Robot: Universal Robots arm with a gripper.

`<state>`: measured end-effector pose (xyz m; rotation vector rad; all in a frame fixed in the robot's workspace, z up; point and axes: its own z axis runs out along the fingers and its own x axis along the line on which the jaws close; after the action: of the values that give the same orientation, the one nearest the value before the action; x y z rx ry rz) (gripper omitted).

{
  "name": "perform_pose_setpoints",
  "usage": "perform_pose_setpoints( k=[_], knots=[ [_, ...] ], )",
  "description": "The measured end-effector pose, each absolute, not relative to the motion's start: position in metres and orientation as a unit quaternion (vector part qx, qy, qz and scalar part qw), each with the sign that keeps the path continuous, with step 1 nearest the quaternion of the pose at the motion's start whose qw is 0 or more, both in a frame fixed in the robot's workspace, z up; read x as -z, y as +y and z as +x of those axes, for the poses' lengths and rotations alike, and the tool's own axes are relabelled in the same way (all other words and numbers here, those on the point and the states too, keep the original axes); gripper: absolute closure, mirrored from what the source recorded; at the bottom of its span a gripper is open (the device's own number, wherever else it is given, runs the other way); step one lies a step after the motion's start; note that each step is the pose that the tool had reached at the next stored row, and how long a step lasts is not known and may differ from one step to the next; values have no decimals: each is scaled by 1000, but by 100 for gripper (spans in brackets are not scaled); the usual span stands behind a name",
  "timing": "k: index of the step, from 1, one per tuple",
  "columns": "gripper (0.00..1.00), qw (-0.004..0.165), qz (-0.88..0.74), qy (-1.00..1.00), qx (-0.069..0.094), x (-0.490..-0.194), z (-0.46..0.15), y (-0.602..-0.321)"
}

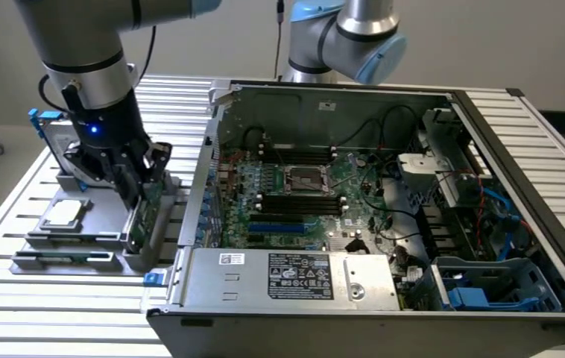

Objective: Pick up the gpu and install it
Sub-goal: 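Pick up the gpu and move the gpu toward the slot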

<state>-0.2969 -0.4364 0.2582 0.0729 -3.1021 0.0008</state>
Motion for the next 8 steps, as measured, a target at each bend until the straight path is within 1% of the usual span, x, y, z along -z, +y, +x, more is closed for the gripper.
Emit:
perform_pose_setpoints(
  k=[8],
  knots=[
    [64, 16, 25, -1000, -6, -249, -296, -436]
  ],
)
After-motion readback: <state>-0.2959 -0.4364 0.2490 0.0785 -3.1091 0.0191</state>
